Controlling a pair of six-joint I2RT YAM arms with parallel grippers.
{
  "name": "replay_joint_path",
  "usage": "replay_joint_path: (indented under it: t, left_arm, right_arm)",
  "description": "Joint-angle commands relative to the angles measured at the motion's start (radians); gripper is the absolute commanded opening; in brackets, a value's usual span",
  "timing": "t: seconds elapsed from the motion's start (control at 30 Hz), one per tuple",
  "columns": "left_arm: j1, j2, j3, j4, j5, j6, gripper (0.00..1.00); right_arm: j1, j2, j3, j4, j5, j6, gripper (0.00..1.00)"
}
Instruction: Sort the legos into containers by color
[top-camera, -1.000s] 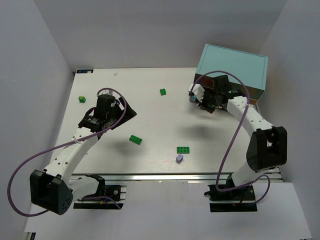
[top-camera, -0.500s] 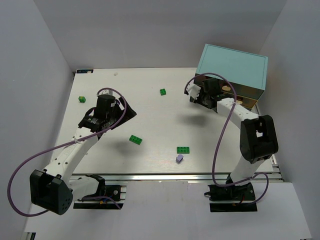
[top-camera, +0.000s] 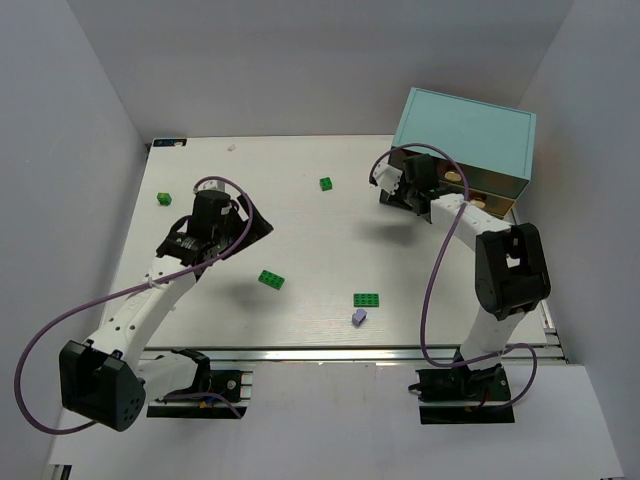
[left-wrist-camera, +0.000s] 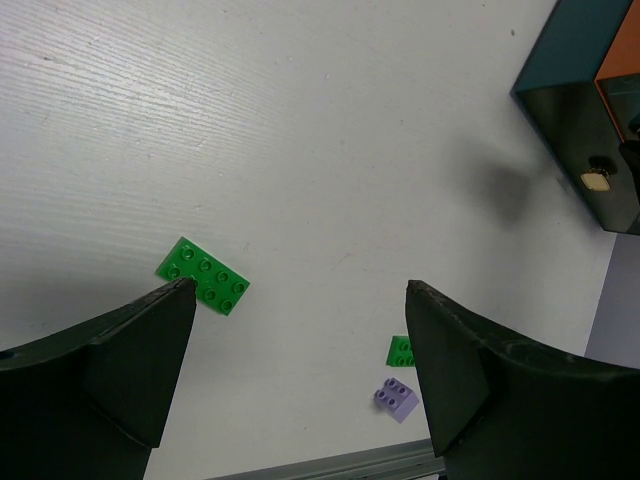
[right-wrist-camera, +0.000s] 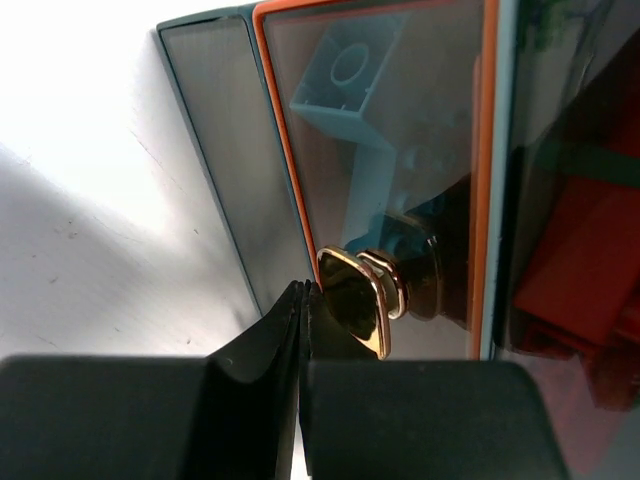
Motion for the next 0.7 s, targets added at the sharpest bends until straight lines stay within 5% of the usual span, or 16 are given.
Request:
replay_joint_path:
  t: [0.0,0.23,0.33,0.4,0.53,0.57,0.67]
  left_arm:
    - [0.0,-0.043,-0.01,0.016,-0.008,0.003,0.96]
    - [0.0,-0.047,-0.015,0.022,-0.01,0.003,0.96]
    - [0.0,-0.051,-0.018,0.028,-0.007,0.005,0.96]
    - [0.0,-0.057,-0.029,0.048,-0.001,0.008,0.96]
    - [0.0,-0.078,-0.056,0.086,0.019,0.01,0.96]
    - [0.0,-0.08,-0.067,0.1,0.025,0.01,0.96]
    - [0.0,-0.08,-0.076,0.109,0.025,0.013,0.96]
  right_arm:
    - [-0.012,0.005,0.039,0.077,0.041,-0.024,0.0]
    - [-0.023,-0.011,0.05,0.027,-0.01,-0.023,0.0]
    - [-0.022,-0.083,0.06,-0.155,-0.249,-0.014,0.06]
    - [-0.025,-0.17,0.036,-0.197,-0.401,0.017,0.21]
    - [-0.04,-0.313,-0.022,-0.2,-0.534,0.221,0.79]
    - [-0.046,-0.352,-0.042,-0.196,-0.544,0.27,0.87]
    - [-0.081,-0.415,-0.071,-0.216,-0.567,0.48,0.89]
